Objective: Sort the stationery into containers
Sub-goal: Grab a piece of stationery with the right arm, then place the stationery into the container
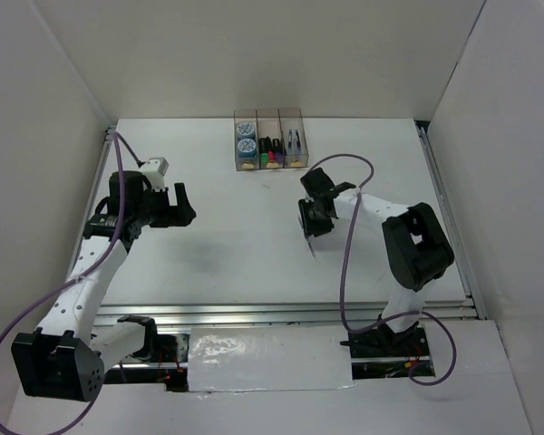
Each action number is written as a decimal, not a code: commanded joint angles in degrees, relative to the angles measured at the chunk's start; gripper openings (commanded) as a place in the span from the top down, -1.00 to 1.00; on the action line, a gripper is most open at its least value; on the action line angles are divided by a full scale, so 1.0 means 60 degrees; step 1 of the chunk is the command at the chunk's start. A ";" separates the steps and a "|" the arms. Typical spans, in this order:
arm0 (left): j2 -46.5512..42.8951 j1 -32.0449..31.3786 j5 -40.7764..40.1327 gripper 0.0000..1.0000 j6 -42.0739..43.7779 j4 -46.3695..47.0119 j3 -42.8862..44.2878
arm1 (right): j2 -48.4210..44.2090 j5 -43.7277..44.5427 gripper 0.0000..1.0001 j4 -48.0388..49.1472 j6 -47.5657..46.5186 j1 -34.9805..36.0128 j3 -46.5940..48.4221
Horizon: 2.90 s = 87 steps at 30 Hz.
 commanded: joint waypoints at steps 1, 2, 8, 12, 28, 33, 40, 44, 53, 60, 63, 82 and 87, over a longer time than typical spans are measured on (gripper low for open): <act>-0.0044 0.0013 0.0122 -0.98 -0.0029 0.0121 -0.0040 | 0.0058 0.0353 0.22 0.0300 0.0294 0.0191 -0.0393; -0.0044 -0.0001 0.0151 -0.99 -0.0043 0.0150 -0.0025 | 0.0087 0.0339 0.22 0.0373 0.0294 0.0220 -0.0467; -0.0102 0.0013 0.0196 -0.99 0.0001 0.0106 -0.0127 | -0.0117 0.0236 0.23 0.0608 0.0338 0.0469 -0.1025; -0.0248 0.0028 0.0254 -0.99 0.0001 0.0106 -0.0259 | -0.0527 0.0279 0.23 0.0813 0.0426 0.0849 -0.1565; -0.0205 0.0174 0.0401 -0.99 -0.0102 0.0150 -0.0406 | -0.0369 0.0104 0.39 0.0902 0.0895 0.0880 -0.2008; -0.0088 0.0175 0.0473 -0.99 -0.0029 0.0033 -0.0333 | 0.0043 0.0104 1.00 0.0478 0.0676 0.0865 -0.1421; 0.0103 0.0145 0.0839 -0.98 0.0059 -0.0026 -0.0157 | -0.0717 -0.1697 1.00 -0.1470 -0.0539 0.0544 0.2115; 0.0205 0.0072 0.1104 -0.99 -0.0131 0.0222 -0.0113 | -0.1055 -0.1187 1.00 -0.1166 -0.1330 -0.0013 0.3793; 0.0205 0.0043 0.1104 -0.98 -0.0395 0.1058 -0.0362 | 0.1183 -0.1432 1.00 0.2495 -0.2543 -0.1684 0.5605; 0.0586 0.0014 0.0928 -0.98 -0.0439 0.1116 -0.0303 | 0.3981 -0.1844 1.00 0.2715 -0.3148 -0.2035 0.8306; 0.0557 0.0028 0.0869 -0.99 -0.0439 0.1205 -0.0406 | 0.4479 -0.1961 1.00 0.3361 -0.3104 -0.2079 0.8540; 0.0264 0.0262 0.0840 -0.99 -0.0527 0.1263 -0.1124 | 0.6342 -0.1375 0.74 0.3274 -0.1654 -0.2079 0.9771; 0.0673 0.0277 0.0957 -0.99 -0.0556 0.1264 -0.0861 | 0.6313 -0.1434 0.34 0.3332 -0.1391 -0.2225 0.9698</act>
